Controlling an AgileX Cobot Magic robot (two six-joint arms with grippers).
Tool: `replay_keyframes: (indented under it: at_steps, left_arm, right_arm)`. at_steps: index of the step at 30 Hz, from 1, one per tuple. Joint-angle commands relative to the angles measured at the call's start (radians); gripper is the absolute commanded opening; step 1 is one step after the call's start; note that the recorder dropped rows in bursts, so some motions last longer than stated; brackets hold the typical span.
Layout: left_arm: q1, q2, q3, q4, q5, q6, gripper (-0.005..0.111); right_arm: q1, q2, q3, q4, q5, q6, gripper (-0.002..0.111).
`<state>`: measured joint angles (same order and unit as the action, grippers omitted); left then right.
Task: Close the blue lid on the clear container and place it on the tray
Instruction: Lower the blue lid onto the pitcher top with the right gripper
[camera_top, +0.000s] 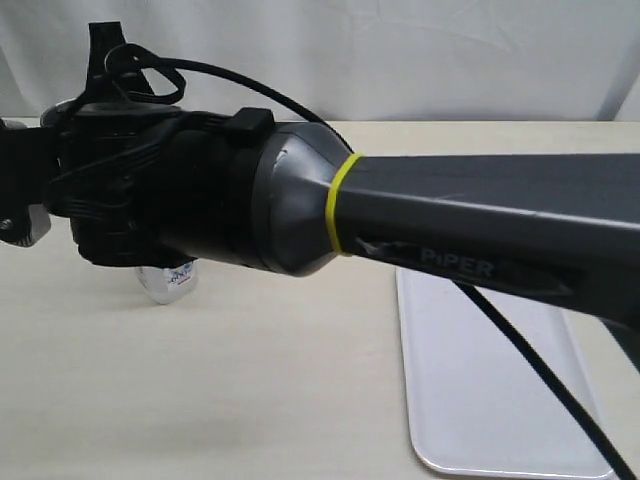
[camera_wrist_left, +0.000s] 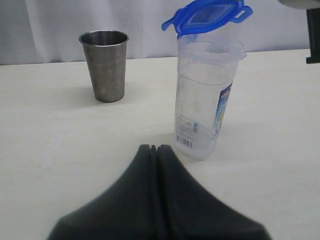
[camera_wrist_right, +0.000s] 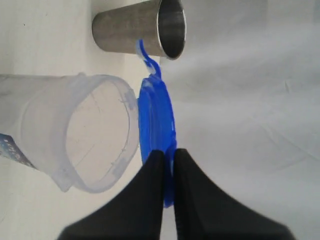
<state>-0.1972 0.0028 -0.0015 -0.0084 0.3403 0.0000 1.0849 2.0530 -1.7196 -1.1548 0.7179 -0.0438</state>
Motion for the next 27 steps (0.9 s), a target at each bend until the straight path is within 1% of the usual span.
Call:
replay_keyframes:
  at_steps: [1, 6, 10, 15, 22, 27]
  left_arm:
    - [0.005, -0.003, 0.001, -0.001, -0.009, 0.0, 0.0]
    - [0.005, -0.003, 0.001, -0.001, -0.009, 0.0, 0.0]
    - [0.005, -0.003, 0.001, -0.001, -0.009, 0.0, 0.0]
    - [0.005, -0.003, 0.001, -0.001, -0.009, 0.0, 0.0]
    - [0.005, -0.003, 0.001, -0.001, -0.009, 0.0, 0.0]
    - [0.005, -0.003, 0.001, -0.001, -0.009, 0.0, 0.0]
  right_arm:
    - [0.0, -0.006, 0.006, 0.033, 0.001, -0.009, 0.004]
    - [0.0, -0.006, 0.006, 0.09, -0.006, -0.027, 0.004]
    - [0.013, -0.006, 0.006, 0.17, 0.001, -0.098, 0.004]
    - [0.044, -0.006, 0.006, 0.175, 0.005, -0.123, 0.004]
    - [0.044, -0.006, 0.006, 0.217, 0.06, -0.146, 0.004]
    - [0.041, -0.006, 0.006, 0.237, 0.058, -0.152, 0.004]
